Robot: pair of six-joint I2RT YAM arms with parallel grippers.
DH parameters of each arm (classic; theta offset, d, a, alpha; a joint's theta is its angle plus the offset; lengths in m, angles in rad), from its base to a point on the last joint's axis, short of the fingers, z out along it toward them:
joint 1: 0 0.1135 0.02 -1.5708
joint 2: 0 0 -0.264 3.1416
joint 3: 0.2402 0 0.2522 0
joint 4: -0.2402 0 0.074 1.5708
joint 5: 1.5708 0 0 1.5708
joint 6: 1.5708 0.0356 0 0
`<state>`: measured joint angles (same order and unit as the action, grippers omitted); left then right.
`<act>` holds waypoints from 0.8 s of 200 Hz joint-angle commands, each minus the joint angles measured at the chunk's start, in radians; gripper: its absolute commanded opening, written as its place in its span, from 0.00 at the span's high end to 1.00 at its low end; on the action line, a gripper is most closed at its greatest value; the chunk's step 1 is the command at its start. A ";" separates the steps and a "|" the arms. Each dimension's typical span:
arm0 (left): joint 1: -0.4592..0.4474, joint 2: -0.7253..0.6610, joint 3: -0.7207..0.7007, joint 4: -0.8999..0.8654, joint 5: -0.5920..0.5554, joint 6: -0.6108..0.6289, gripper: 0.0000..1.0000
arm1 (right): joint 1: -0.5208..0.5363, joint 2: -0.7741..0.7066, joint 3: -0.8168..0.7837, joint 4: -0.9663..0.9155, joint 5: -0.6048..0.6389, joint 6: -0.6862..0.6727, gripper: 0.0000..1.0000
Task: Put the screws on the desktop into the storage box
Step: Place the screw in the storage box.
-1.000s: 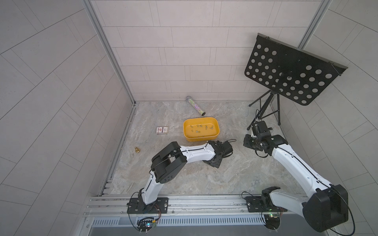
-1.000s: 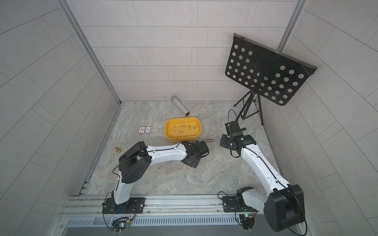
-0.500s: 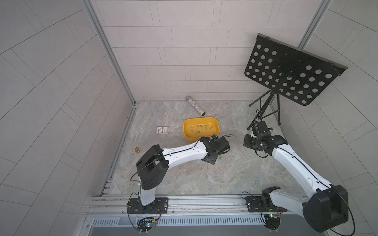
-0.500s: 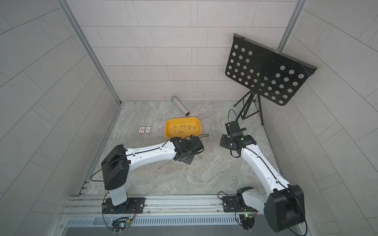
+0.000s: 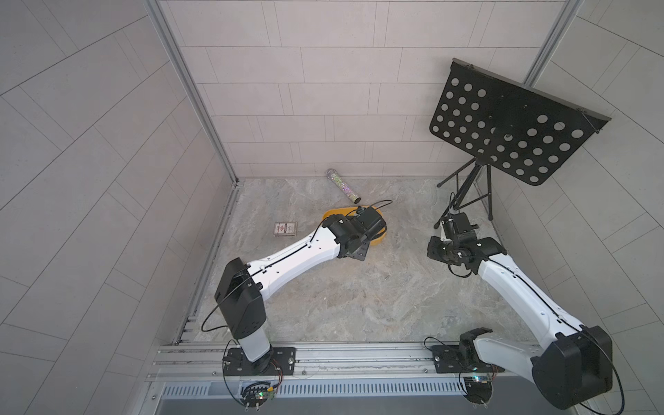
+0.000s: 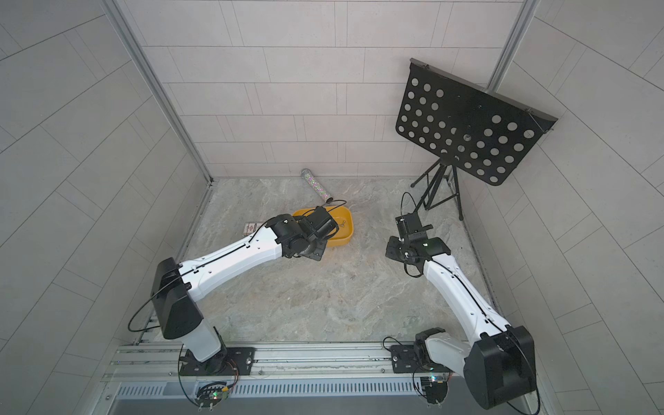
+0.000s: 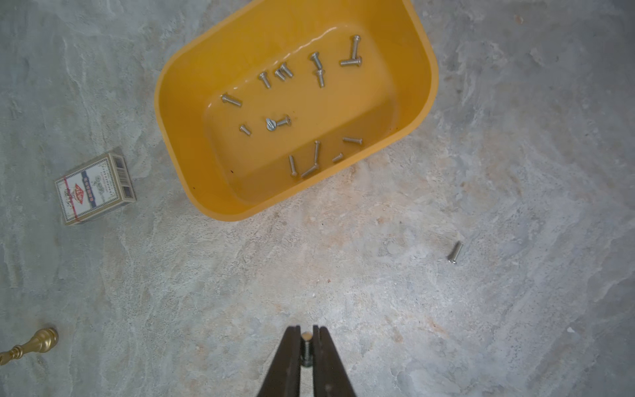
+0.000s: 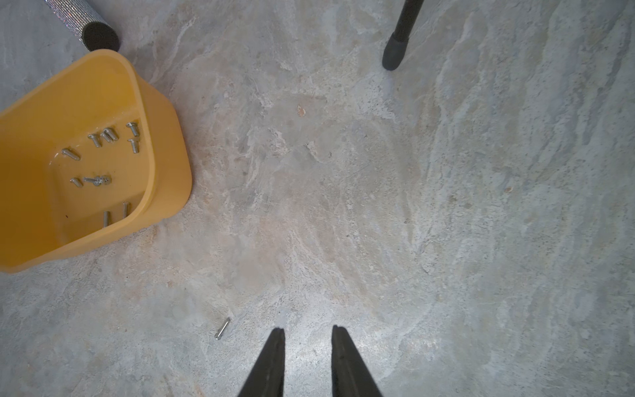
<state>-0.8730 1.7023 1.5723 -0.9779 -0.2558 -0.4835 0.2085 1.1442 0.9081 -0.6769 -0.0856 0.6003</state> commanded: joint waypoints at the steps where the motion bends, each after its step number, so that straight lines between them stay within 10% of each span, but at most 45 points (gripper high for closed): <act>1: 0.044 0.020 0.048 -0.026 0.010 0.047 0.85 | -0.003 -0.019 -0.011 -0.006 -0.019 0.007 0.72; 160: 0.260 0.430 0.316 0.029 0.184 0.118 0.86 | 0.034 0.030 -0.022 0.013 -0.074 0.015 0.72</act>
<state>-0.6254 2.0945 1.8515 -0.9440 -0.0933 -0.3813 0.2333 1.1576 0.8917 -0.6682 -0.1547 0.6102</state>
